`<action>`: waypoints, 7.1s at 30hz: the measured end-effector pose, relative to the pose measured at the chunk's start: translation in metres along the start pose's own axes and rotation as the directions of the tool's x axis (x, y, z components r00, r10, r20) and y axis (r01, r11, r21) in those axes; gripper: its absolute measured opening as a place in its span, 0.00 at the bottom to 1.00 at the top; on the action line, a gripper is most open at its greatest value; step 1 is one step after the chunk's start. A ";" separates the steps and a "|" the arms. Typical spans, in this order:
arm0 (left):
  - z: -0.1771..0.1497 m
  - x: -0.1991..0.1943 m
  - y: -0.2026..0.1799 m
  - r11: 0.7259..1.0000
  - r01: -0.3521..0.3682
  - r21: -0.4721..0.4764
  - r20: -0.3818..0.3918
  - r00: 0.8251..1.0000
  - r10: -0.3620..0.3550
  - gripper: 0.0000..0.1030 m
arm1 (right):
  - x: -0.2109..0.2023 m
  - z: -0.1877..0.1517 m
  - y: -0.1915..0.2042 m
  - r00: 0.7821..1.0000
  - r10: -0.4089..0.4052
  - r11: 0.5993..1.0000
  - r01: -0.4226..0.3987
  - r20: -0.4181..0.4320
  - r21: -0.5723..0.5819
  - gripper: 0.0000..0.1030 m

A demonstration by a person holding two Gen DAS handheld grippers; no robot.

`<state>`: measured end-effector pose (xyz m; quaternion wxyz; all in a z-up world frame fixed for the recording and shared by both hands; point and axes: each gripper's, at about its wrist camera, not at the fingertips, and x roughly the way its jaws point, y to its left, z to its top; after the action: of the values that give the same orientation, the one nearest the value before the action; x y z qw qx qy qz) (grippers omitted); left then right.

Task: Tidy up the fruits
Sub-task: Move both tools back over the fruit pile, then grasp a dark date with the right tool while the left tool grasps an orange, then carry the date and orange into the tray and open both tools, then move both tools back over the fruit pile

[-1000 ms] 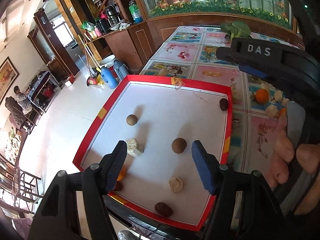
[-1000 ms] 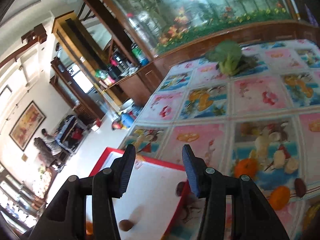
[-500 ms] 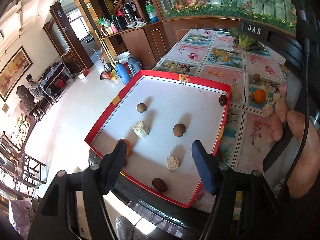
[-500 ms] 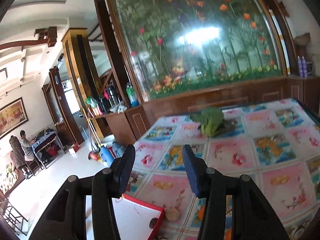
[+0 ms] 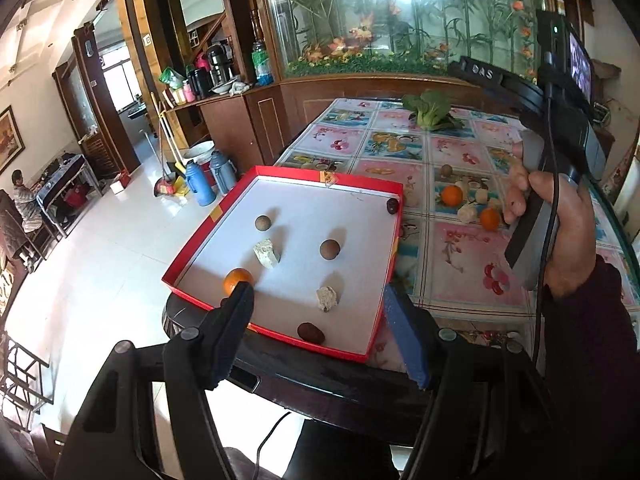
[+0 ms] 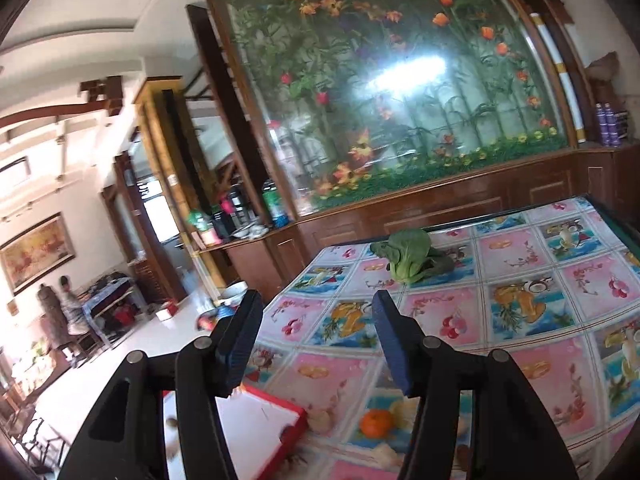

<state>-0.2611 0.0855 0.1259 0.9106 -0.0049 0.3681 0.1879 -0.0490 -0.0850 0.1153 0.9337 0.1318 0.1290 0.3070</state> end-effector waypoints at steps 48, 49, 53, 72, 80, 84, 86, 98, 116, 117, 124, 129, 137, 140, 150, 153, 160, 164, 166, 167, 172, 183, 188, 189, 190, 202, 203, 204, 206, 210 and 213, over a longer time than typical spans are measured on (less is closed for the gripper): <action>0.063 0.190 -0.187 0.799 0.580 0.159 -0.262 0.805 -0.532 0.46 | 0.021 -0.063 -0.138 0.833 -0.205 0.961 0.270 -0.514 0.054 0.14; 0.064 0.192 -0.188 0.802 0.577 0.151 -0.264 0.806 -0.530 0.46 | 0.022 -0.063 -0.137 0.833 -0.198 0.963 0.264 -0.517 0.057 0.14; 0.069 0.202 -0.197 0.813 0.560 0.160 -0.268 0.817 -0.510 0.46 | 0.024 -0.064 -0.134 0.835 -0.179 0.967 0.248 -0.520 0.066 0.14; 0.043 0.154 -0.171 0.864 0.478 0.162 -0.114 0.878 -0.464 0.32 | 0.012 -0.054 -0.133 0.875 -0.290 0.950 0.312 -0.388 -0.005 0.14; 0.043 0.105 -0.115 0.928 0.328 0.179 0.064 0.937 -0.344 0.32 | 0.000 -0.049 -0.121 0.913 -0.291 0.953 0.303 -0.287 -0.001 0.14; 0.042 0.095 -0.082 0.954 0.259 0.152 0.126 0.952 -0.278 0.32 | -0.002 -0.047 -0.096 0.936 -0.250 0.967 0.256 -0.247 -0.008 0.14; 0.043 0.095 -0.066 0.965 0.229 0.127 0.141 0.959 -0.246 0.32 | -0.001 -0.047 -0.077 0.950 -0.218 0.975 0.221 -0.226 -0.013 0.13; 0.039 0.111 0.005 0.995 0.097 -0.006 0.173 0.980 -0.094 0.32 | 0.054 -0.084 0.069 0.949 0.118 0.992 -0.128 -0.294 -0.014 0.13; 0.015 0.155 0.069 0.993 -0.016 -0.116 0.027 0.999 0.019 0.32 | 0.098 -0.127 0.115 0.872 0.103 0.980 -0.172 -0.478 -0.102 0.13; 0.015 0.157 0.069 0.993 -0.013 -0.116 0.022 1.000 0.016 0.32 | 0.097 -0.128 0.114 0.871 0.105 0.980 -0.173 -0.480 -0.098 0.13; 0.017 0.159 0.061 0.996 -0.033 -0.079 0.019 0.999 0.034 0.32 | 0.109 -0.138 0.107 0.823 0.098 0.986 -0.157 -0.560 -0.057 0.13; 0.019 0.159 0.056 0.997 -0.046 -0.058 0.020 0.999 0.047 0.32 | 0.108 -0.140 0.109 0.815 0.091 0.986 -0.155 -0.572 -0.064 0.13; 0.021 0.163 0.057 0.995 -0.072 -0.068 0.016 0.997 0.073 0.33 | 0.110 -0.141 0.106 0.808 0.089 0.986 -0.156 -0.582 -0.066 0.14; 0.020 0.164 0.056 0.995 -0.081 -0.065 0.022 0.996 0.082 0.34 | 0.110 -0.141 0.106 0.808 0.088 0.985 -0.156 -0.582 -0.067 0.14; 0.020 0.160 0.051 0.995 -0.087 -0.058 0.052 0.995 0.090 0.64 | 0.105 -0.139 0.107 0.796 0.116 0.984 -0.174 -0.594 -0.042 0.23; 0.022 0.154 0.056 0.992 -0.096 -0.081 0.069 0.992 0.102 0.69 | 0.099 -0.131 0.103 0.817 0.141 0.984 -0.177 -0.559 -0.010 0.32; 0.026 0.142 0.059 0.990 -0.084 -0.114 0.103 0.990 0.095 0.76 | 0.087 -0.118 0.093 0.862 0.166 0.985 -0.168 -0.480 0.039 0.40; 0.026 0.141 0.055 0.991 -0.075 -0.109 0.107 0.990 0.087 0.78 | 0.090 -0.117 0.089 0.857 0.169 0.985 -0.157 -0.488 0.065 0.40; 0.026 0.142 0.055 0.991 -0.074 -0.111 0.104 0.991 0.086 0.80 | 0.090 -0.117 0.089 0.858 0.166 0.986 -0.154 -0.486 0.063 0.40; 0.026 0.143 0.055 0.991 -0.074 -0.113 0.101 0.991 0.086 0.80 | 0.090 -0.117 0.088 0.857 0.168 0.986 -0.156 -0.487 0.065 0.40; 0.024 0.145 0.056 0.990 -0.074 -0.119 0.087 0.993 0.084 0.81 | 0.085 -0.116 0.087 0.861 0.168 0.986 -0.154 -0.480 0.070 0.40; 0.031 0.137 0.042 0.998 -0.028 -0.064 0.098 0.995 0.034 0.82 | 0.050 -0.081 0.013 0.925 0.046 0.996 -0.012 -0.377 0.091 0.43; 0.036 0.135 0.026 1.000 0.012 -0.029 0.093 0.996 -0.009 0.82 | 0.034 -0.069 -0.035 0.931 -0.068 0.993 0.097 -0.359 0.063 0.44; 0.037 0.134 0.021 1.000 0.020 -0.016 0.094 0.995 -0.018 0.82 | 0.032 -0.067 -0.045 0.929 -0.089 0.992 0.115 -0.360 0.051 0.44; 0.038 0.132 0.015 1.000 0.029 -0.004 0.095 0.995 -0.028 0.82 | 0.029 -0.066 -0.054 0.927 -0.107 0.991 0.131 -0.360 0.042 0.44; 0.056 0.136 -0.080 0.953 0.253 0.166 0.016 0.966 -0.259 0.82 | 0.042 -0.070 -0.082 0.888 -0.143 0.990 0.132 -0.438 -0.057 0.44; 0.058 0.140 -0.088 0.948 0.264 0.175 0.007 0.963 -0.270 0.82 | 0.045 -0.072 -0.081 0.881 -0.148 0.989 0.131 -0.449 -0.069 0.44; 0.059 0.145 -0.097 0.943 0.276 0.187 -0.005 0.960 -0.280 0.82 | 0.048 -0.074 -0.080 0.875 -0.150 0.989 0.130 -0.461 -0.076 0.44; 0.062 0.151 -0.109 0.938 0.281 0.203 -0.020 0.959 -0.283 0.82 | 0.055 -0.076 -0.079 0.865 -0.147 0.989 0.119 -0.479 -0.088 0.44; 0.063 0.166 -0.127 0.926 0.304 0.225 -0.059 0.953 -0.299 0.82 | 0.065 -0.079 -0.076 0.850 -0.151 0.987 0.105 -0.505 -0.118 0.44; 0.063 0.175 -0.133 0.916 0.335 0.221 -0.095 0.942 -0.322 0.82 | 0.070 -0.079 -0.080 0.843 -0.159 0.987 0.114 -0.515 -0.118 0.44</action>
<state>-0.0582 0.0308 0.0368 0.9126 0.0352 0.4071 -0.0126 0.0232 -0.0915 0.0049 0.8876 -0.0047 0.3737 0.2693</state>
